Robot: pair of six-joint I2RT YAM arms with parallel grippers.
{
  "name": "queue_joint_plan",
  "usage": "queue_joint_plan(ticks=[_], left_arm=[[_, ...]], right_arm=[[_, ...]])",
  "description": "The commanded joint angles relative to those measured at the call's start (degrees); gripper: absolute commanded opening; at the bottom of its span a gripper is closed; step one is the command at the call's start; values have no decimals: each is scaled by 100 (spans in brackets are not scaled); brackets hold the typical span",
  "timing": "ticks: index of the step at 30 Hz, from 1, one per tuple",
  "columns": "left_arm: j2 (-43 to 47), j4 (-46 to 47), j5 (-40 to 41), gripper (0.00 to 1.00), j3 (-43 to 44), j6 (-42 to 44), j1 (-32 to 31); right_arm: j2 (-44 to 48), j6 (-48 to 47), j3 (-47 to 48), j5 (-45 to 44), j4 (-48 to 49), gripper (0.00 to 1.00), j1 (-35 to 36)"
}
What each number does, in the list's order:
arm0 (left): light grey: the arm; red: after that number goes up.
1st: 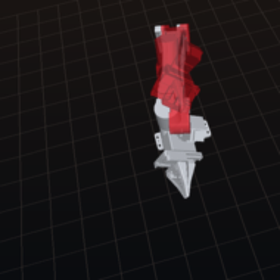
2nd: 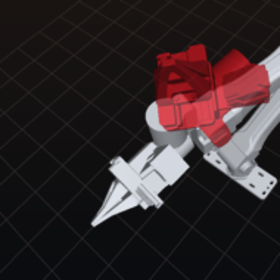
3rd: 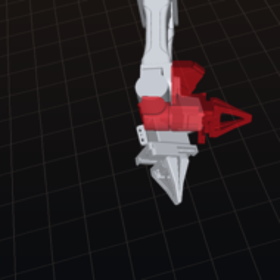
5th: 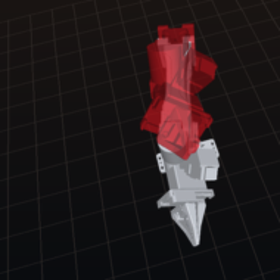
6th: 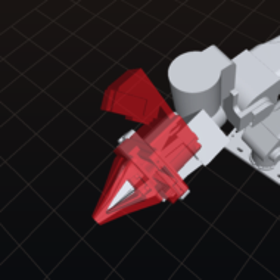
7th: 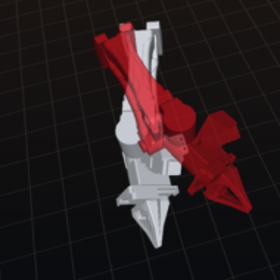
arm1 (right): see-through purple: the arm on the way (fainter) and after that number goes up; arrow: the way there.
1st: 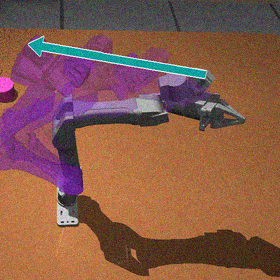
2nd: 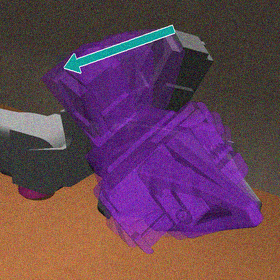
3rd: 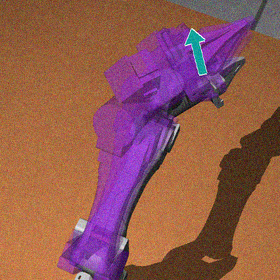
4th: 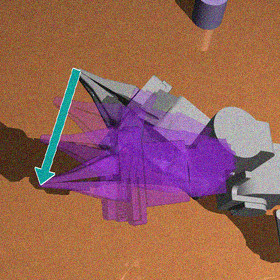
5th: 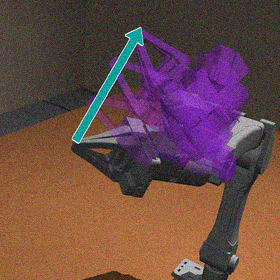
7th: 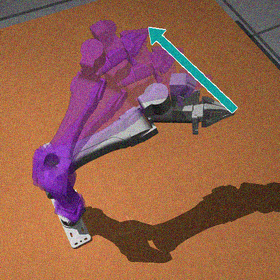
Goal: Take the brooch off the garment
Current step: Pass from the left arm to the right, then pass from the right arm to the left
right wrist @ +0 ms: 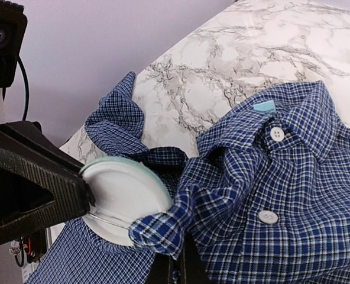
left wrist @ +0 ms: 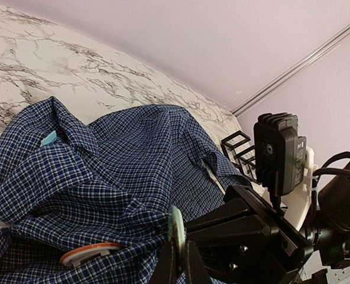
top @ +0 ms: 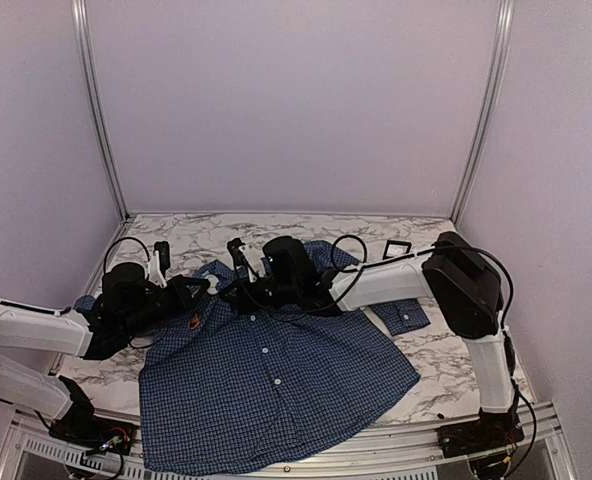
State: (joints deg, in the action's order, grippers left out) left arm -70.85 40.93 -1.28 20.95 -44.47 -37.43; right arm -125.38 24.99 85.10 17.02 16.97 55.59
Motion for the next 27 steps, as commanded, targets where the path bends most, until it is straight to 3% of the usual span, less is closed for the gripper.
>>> queue_joint_plan(ticks=[1, 4, 12, 17, 27], left_arm=[[12, 282, 101, 6, -74, -162, -36], [152, -73, 101, 22, -25, -177, -36], [822, -2272, 319, 38, 649, 103, -12], [813, -3660, -237, 38, 1289, 334, 210], [130, -5059, -1289, 36, 2222, 912, 596]], right_arm=[[-12, -323, 173, -517, -296, 0, 65], [43, -691, 170, -914, -471, 0, 144], [154, -1760, 88, -2241, -737, 0, 408], [207, -2106, -63, -2525, -551, 0, 507], [274, -2759, -249, -2766, -137, 0, 664]])
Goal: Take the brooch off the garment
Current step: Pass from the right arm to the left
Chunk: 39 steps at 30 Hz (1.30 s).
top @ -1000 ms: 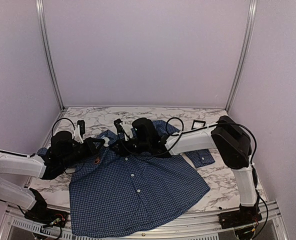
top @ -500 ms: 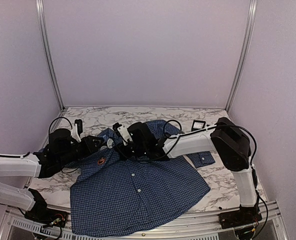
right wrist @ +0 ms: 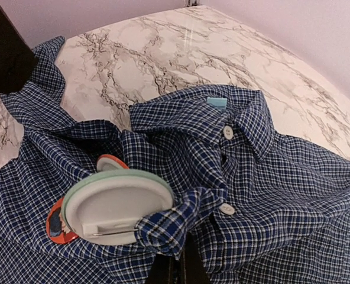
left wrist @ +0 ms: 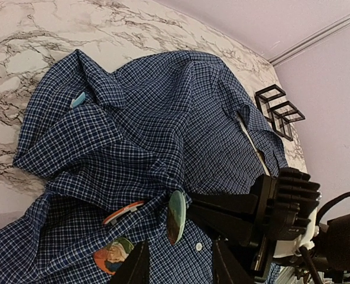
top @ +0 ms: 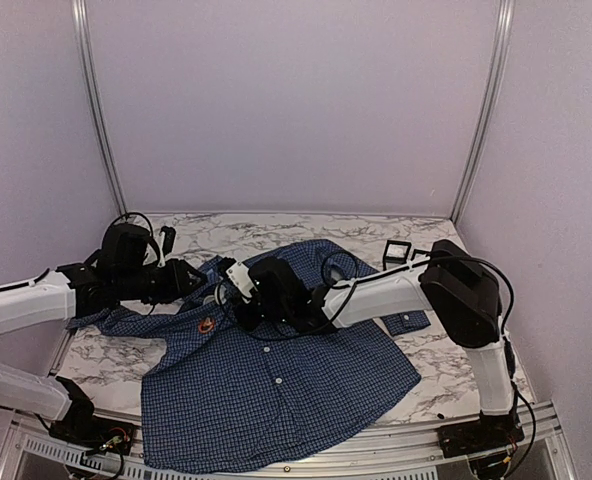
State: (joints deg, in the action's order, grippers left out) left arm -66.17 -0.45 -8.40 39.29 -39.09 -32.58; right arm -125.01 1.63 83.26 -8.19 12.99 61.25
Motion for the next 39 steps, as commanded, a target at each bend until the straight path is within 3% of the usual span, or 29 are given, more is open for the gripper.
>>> queue_joint_plan(ticks=[1, 16, 25, 29, 34, 39], left_arm=[[-428, -967, -691, 36, 469, 398, 133], [-1554, -1387, -1265, 32, 1333, 598, 331], [-1821, -1660, -1302, 17, 1550, 704, 348], [-1875, -1689, -1287, 0, 1539, 721, 348], [-1790, -1524, -1135, 0, 1378, 705, 338], [-1205, -727, -769, 0, 722, 415, 319]], right_arm=[[240, -485, -80, -272, 296, 0, 112], [223, -889, -144, -326, 488, 0, 174], [162, -927, -53, -250, 428, 0, 211], [147, -902, 30, -147, 352, 0, 211], [147, -815, 176, 118, 147, 0, 212], [132, -633, 344, 468, -138, 0, 189]])
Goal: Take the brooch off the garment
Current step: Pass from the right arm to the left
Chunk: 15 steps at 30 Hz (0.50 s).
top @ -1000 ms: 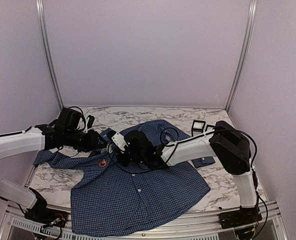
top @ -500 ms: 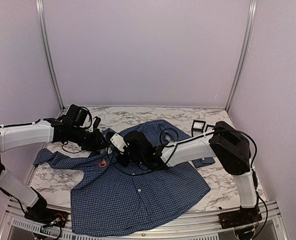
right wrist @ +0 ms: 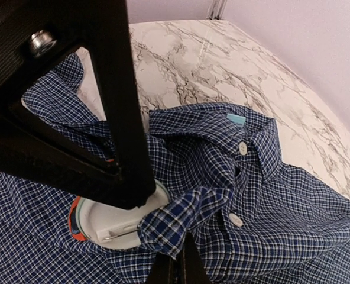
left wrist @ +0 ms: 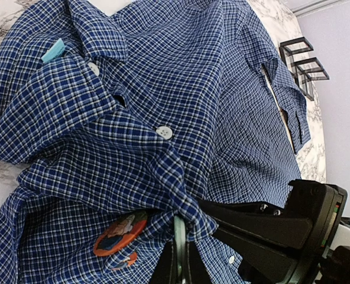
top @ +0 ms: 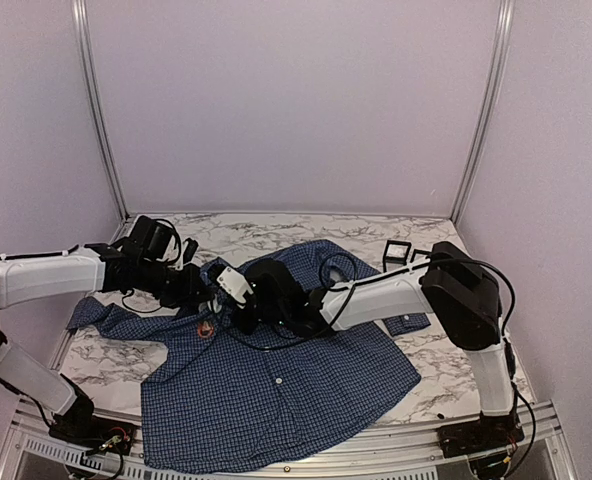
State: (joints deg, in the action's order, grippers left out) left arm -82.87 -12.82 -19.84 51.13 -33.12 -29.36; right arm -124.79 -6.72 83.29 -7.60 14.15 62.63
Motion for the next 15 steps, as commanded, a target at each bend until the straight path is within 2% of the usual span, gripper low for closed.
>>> queue_joint_plan(ticks=[1, 9, 15], left_arm=[[608, 772, 488, 0, -617, -269, -7], [1427, 2423, 1062, 0, -1694, -774, -118], [1592, 3434, 1245, 0, -2249, -987, -222]], right_arm=[[98, 255, 377, 494, -307, 0, 36], [43, 549, 564, 1165, -502, 0, -64], [42, 839, 575, 1752, -528, 1, -200]])
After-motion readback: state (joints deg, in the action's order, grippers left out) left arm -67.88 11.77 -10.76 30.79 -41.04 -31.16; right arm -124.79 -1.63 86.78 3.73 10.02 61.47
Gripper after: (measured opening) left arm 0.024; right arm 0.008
